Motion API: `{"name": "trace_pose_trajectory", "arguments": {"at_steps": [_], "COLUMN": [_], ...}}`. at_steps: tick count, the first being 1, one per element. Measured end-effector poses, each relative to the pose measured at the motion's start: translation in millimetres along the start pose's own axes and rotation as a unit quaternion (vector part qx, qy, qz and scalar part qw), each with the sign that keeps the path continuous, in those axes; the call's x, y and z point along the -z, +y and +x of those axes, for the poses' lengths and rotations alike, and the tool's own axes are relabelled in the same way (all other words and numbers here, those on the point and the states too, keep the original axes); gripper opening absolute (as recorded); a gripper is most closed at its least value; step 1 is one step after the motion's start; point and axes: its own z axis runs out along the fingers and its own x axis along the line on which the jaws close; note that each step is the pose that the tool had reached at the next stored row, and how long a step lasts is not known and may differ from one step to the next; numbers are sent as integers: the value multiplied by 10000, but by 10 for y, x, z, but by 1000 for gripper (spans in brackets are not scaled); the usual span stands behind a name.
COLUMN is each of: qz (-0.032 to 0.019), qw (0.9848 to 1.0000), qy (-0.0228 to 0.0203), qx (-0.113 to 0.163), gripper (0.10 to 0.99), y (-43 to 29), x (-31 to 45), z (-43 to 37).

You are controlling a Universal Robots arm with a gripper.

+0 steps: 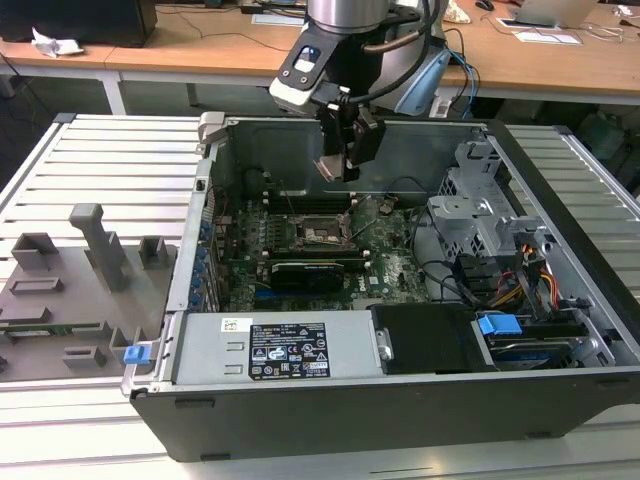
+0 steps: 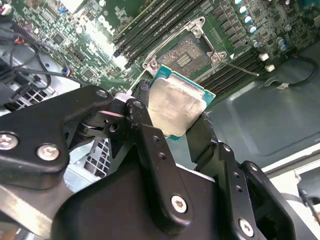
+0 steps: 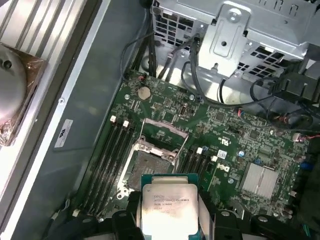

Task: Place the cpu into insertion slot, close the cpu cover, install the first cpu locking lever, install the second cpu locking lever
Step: 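Place the cpu into insertion slot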

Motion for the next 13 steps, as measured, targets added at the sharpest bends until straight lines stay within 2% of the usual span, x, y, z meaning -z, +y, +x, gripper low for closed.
{"name": "trace_pose_trajectory", "arguments": {"at_steps": [13], "qz": [-1], "qw": [9999], "qy": [-10], "qx": [-108], "gripper": [541], "y": [-14], "x": [-57], "z": [2]}}
